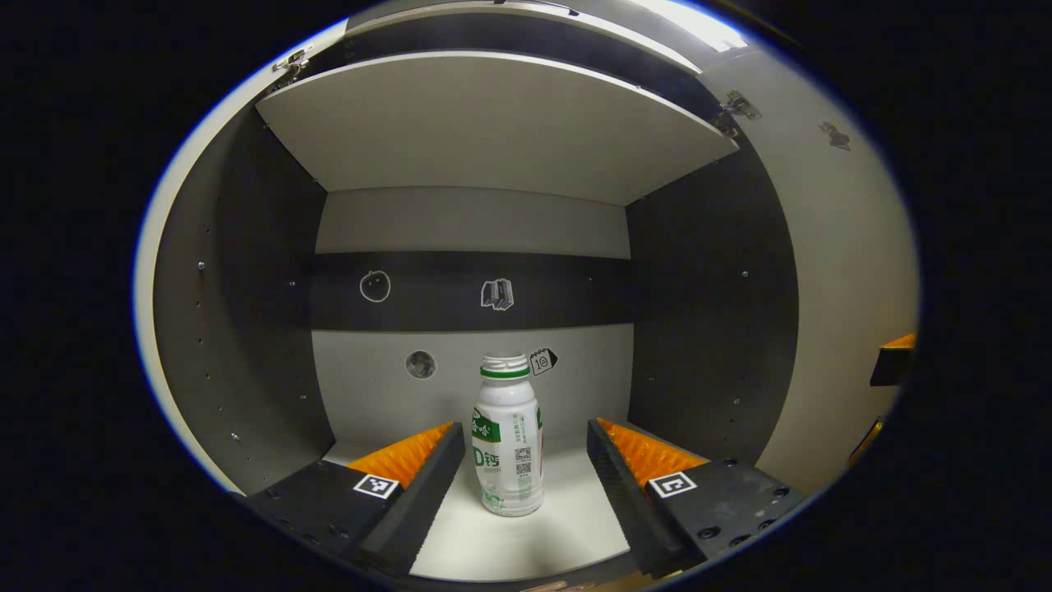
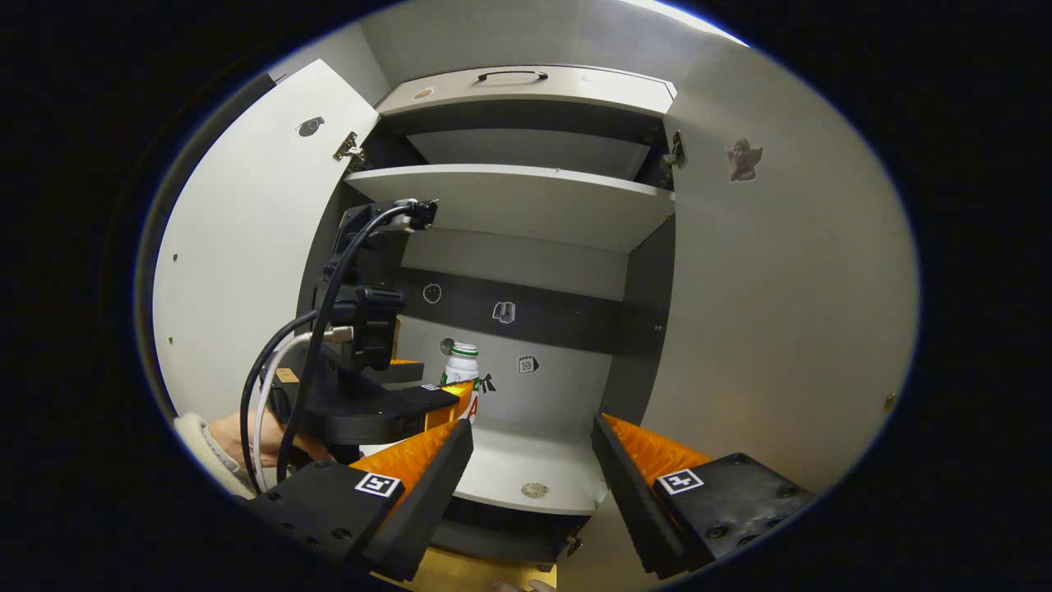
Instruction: Grasp the bottle in the cabinet with the left hand and place it on the coaster, then close the right door with the right hand and the left door with the left hand.
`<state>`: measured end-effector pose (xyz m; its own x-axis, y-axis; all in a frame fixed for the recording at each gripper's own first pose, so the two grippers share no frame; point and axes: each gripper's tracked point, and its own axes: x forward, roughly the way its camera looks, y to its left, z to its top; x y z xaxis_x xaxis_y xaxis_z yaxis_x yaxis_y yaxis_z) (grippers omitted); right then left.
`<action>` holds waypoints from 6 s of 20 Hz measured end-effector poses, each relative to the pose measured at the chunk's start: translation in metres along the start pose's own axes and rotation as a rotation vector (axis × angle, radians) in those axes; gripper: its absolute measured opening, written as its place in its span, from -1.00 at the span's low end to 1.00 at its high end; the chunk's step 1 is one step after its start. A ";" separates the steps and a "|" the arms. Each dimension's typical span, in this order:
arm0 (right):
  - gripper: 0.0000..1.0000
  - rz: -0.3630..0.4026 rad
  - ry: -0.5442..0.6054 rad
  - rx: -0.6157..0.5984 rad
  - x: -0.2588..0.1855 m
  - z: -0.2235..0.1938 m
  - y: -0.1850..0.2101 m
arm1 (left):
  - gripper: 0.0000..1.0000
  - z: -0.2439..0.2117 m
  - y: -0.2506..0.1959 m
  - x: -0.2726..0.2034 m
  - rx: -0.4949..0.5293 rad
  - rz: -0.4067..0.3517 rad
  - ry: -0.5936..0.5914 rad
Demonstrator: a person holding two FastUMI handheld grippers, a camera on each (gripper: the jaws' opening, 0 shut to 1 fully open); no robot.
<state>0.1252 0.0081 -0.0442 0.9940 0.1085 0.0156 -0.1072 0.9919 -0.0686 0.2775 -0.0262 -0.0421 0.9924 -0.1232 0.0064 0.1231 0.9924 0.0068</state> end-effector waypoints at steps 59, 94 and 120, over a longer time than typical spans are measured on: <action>0.94 -0.076 0.060 -0.136 -0.117 -0.085 0.030 | 0.45 -0.139 -0.047 -0.294 -0.108 -0.224 0.063; 0.94 0.122 0.183 -0.079 -0.170 -0.189 0.048 | 0.95 -0.320 -0.106 -0.362 -0.084 -0.096 0.104; 0.94 -0.525 0.097 -0.002 -0.236 -0.009 -0.157 | 0.92 -0.019 -0.071 -0.316 -0.072 -0.378 -0.025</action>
<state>-0.0923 -0.1741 -0.0459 0.9114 -0.4093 -0.0437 0.4053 0.9109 -0.0781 -0.0442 -0.0576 -0.0638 0.8762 -0.4801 0.0417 0.4818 0.8745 -0.0565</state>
